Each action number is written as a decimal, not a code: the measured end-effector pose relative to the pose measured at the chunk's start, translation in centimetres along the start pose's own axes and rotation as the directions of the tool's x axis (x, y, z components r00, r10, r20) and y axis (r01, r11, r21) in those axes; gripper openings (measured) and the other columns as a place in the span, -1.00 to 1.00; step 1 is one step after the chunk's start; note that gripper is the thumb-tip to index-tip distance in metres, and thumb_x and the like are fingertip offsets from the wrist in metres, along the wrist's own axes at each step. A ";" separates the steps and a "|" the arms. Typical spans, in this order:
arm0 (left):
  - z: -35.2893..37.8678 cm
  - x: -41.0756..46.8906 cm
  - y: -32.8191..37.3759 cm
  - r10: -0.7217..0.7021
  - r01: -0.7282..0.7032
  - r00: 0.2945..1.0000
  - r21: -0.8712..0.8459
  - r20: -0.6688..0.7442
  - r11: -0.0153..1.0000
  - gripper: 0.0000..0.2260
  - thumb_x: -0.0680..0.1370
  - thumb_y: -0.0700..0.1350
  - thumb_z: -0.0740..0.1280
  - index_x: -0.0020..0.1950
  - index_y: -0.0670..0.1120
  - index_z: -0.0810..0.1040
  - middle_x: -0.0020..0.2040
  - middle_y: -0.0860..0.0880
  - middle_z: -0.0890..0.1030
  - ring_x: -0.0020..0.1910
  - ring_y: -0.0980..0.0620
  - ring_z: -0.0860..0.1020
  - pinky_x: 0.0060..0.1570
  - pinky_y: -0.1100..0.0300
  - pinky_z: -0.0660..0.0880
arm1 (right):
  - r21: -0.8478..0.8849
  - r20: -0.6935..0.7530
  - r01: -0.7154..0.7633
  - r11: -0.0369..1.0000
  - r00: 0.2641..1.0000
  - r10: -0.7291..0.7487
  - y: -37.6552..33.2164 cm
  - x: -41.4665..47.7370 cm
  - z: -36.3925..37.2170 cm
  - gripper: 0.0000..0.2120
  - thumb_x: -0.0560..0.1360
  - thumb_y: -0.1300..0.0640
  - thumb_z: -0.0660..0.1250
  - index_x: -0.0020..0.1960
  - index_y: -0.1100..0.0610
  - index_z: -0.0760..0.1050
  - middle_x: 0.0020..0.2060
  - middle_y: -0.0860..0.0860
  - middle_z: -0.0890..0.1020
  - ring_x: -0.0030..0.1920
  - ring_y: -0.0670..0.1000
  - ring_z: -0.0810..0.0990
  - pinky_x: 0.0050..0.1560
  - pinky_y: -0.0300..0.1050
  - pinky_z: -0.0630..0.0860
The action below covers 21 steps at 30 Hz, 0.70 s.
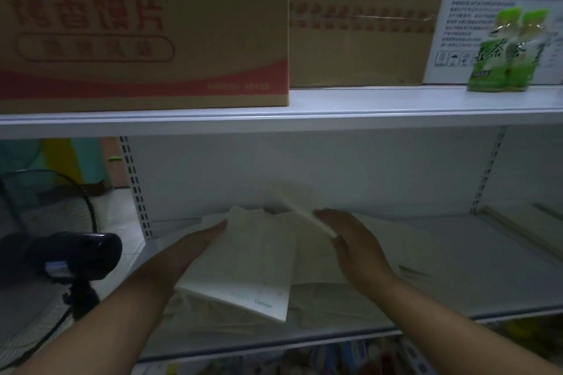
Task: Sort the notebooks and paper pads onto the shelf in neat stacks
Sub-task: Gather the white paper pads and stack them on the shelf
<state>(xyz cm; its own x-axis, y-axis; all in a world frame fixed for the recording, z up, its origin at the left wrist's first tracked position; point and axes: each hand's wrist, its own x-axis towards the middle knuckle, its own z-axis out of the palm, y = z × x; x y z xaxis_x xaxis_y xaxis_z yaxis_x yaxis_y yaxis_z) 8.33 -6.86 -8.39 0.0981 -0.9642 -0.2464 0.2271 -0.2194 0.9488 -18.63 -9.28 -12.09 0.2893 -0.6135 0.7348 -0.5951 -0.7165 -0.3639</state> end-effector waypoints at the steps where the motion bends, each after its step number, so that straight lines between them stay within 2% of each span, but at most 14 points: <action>1: -0.4 0.1 -0.2 0.026 -0.029 0.999 -0.127 -0.025 0.991 -0.72 0.62 -0.05 0.16 0.25 -0.17 0.43 0.13 -0.20 0.56 0.13 -0.12 0.53 0.19 0.02 0.45 | -0.014 0.077 0.167 0.986 0.983 -0.165 -1.1 0.1 0.4 -0.56 0.48 0.24 0.02 0.26 -0.07 0.42 0.18 0.01 0.57 0.21 0.01 0.45 0.33 -0.13 0.26; 3: -0.8 -0.3 -0.4 0.048 -0.049 0.999 -0.253 -0.010 0.966 -0.68 0.63 -0.05 0.18 0.30 -0.19 0.46 0.05 -0.30 0.62 0.11 -0.17 0.56 0.14 0.00 0.49 | -0.049 0.201 0.414 0.909 0.895 -0.397 -2.6 0.0 1.6 -0.60 0.54 0.27 -0.04 0.21 -0.02 0.42 0.13 0.05 0.63 0.17 0.04 0.51 0.32 0.05 0.35; 5: -1.5 -0.2 -1.1 -0.003 0.009 0.998 -0.093 0.057 0.996 -0.77 0.48 -0.09 0.40 0.10 -0.12 0.59 -0.21 -0.17 0.70 -0.19 -0.12 0.67 -0.10 0.05 0.57 | -0.077 0.309 0.516 0.853 0.826 -0.472 -2.7 -0.5 2.8 -0.61 0.62 0.20 -0.13 0.20 -0.01 0.42 0.12 0.03 0.64 0.15 0.03 0.53 0.26 0.14 0.37; 6: -2.0 -0.4 -1.3 -0.032 0.030 0.996 0.017 0.083 0.999 -0.72 0.39 -0.11 0.47 0.06 -0.16 0.61 -0.21 -0.18 0.70 -0.25 -0.14 0.67 -0.09 0.04 0.56 | -0.092 0.376 0.533 0.841 0.801 -0.466 -2.6 -0.9 3.3 -0.63 0.60 0.19 -0.08 0.23 -0.02 0.41 0.17 0.03 0.61 0.20 0.03 0.50 0.26 0.15 0.36; 8: -2.6 -0.6 -1.0 -0.076 0.069 0.992 0.071 0.102 0.995 -0.67 0.35 -0.12 0.46 0.07 -0.20 0.60 -0.14 -0.21 0.70 -0.26 -0.17 0.68 -0.07 0.01 0.54 | -0.166 0.468 0.434 0.885 0.825 -0.317 -1.7 -1.6 3.8 -0.55 0.50 0.17 0.07 0.37 0.00 0.35 0.36 0.03 0.44 0.34 0.06 0.40 0.34 0.07 0.33; 9: -3.3 -0.5 -0.8 -0.066 0.061 0.993 0.056 0.093 0.997 -0.69 0.39 -0.12 0.42 0.09 -0.21 0.59 -0.13 -0.21 0.70 -0.25 -0.16 0.68 -0.11 0.01 0.55 | -0.218 0.480 0.236 0.947 0.871 -0.107 -1.5 -1.6 3.5 -0.49 0.49 0.19 0.10 0.45 0.03 0.28 0.45 0.02 0.31 0.41 0.05 0.32 0.38 -0.04 0.30; 10: -4.0 -0.2 -0.6 -0.058 0.056 0.994 0.026 0.096 0.998 -0.69 0.41 -0.12 0.38 0.10 -0.21 0.58 -0.12 -0.21 0.69 -0.24 -0.16 0.68 -0.15 0.02 0.57 | -0.265 0.482 -0.021 0.964 0.863 0.151 -1.2 -1.5 3.1 -0.46 0.51 0.22 0.12 0.48 0.04 0.21 0.49 0.00 0.20 0.44 0.02 0.25 0.39 -0.17 0.25; 11: -4.6 -0.1 -0.4 -0.042 0.042 0.995 0.004 0.086 0.999 -0.67 0.39 -0.11 0.37 0.12 -0.21 0.58 -0.10 -0.22 0.69 -0.23 -0.17 0.68 -0.21 0.02 0.59 | -0.252 0.427 -0.363 0.897 0.790 0.440 -1.2 -0.9 2.8 -0.48 0.53 0.25 0.13 0.48 0.08 0.21 0.48 0.01 0.20 0.43 0.01 0.26 0.37 -0.22 0.24; 12: -5.1 0.1 -0.3 -0.034 0.036 0.996 -0.021 0.085 0.999 -0.64 0.37 -0.11 0.37 0.13 -0.21 0.57 -0.08 -0.22 0.69 -0.22 -0.17 0.68 -0.26 0.02 0.61 | -0.129 0.345 -0.689 0.714 0.643 0.683 -1.1 -0.2 2.5 -0.57 0.54 0.27 0.16 0.41 0.18 0.30 0.41 0.07 0.31 0.35 0.06 0.37 0.31 -0.19 0.30; 13: -5.6 0.3 -0.4 -0.031 0.035 0.996 -0.035 0.087 0.999 -0.63 0.36 -0.11 0.37 0.14 -0.21 0.57 -0.07 -0.23 0.68 -0.21 -0.18 0.68 -0.29 0.02 0.62 | 0.079 0.298 -0.880 0.469 0.470 0.831 -0.8 0.5 2.4 -0.72 0.54 0.29 0.18 0.23 0.31 0.44 0.22 0.14 0.47 0.17 0.13 0.51 0.18 -0.10 0.40; 14: -5.8 0.5 -0.6 -0.029 0.035 0.994 -0.057 0.105 0.998 -0.62 0.36 -0.11 0.37 0.15 -0.21 0.56 -0.05 -0.23 0.68 -0.20 -0.18 0.68 -0.30 0.02 0.62 | 0.313 0.304 -0.917 0.248 0.344 0.888 -1.1 1.2 2.1 -0.87 0.53 0.33 0.20 -0.02 0.33 0.51 -0.03 0.19 0.54 -0.09 0.16 0.56 0.00 -0.03 0.44; 16: -6.0 0.5 -0.9 -0.011 0.021 0.991 -0.075 0.134 0.997 -0.62 0.36 -0.11 0.38 0.15 -0.18 0.56 -0.04 -0.22 0.68 -0.19 -0.18 0.68 -0.30 0.01 0.62 | 0.612 0.331 -0.791 -0.029 0.222 0.917 -0.8 2.0 2.6 -0.81 0.50 0.40 0.21 -0.26 0.23 0.44 -0.28 0.19 0.44 -0.32 0.11 0.45 -0.19 0.00 0.44; 19: -6.0 0.4 -1.6 0.029 -0.015 0.985 -0.082 0.171 0.996 -0.56 0.32 -0.05 0.48 0.16 -0.13 0.56 -0.01 -0.21 0.68 -0.12 -0.20 0.67 -0.24 -0.01 0.63 | 0.718 0.401 -0.662 -0.215 0.141 0.905 -1.1 2.8 3.6 -0.81 0.52 0.38 0.22 -0.25 0.24 0.38 -0.29 0.18 0.37 -0.34 0.11 0.39 -0.50 -0.17 0.51; 21: -6.2 0.3 -1.8 0.031 -0.017 0.982 -0.081 0.186 0.997 -0.61 0.39 -0.08 0.39 0.21 -0.10 0.53 0.04 -0.21 0.67 -0.07 -0.20 0.66 -0.17 -0.03 0.62 | 0.735 0.447 -0.616 -0.284 0.125 0.886 -1.5 3.4 4.6 -0.79 0.52 0.35 0.26 -0.27 0.22 0.36 -0.35 0.15 0.33 -0.38 0.05 0.35 -0.64 -0.32 0.42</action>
<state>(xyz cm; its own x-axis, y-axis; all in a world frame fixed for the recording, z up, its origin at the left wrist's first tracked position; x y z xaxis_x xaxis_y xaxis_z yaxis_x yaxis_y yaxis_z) 13.92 -5.82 -11.43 -0.0770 -0.9815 -0.1754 0.3030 -0.1906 0.9337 -13.35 -11.81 -11.71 -0.1558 -0.8599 -0.4861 0.5417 0.3372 -0.7700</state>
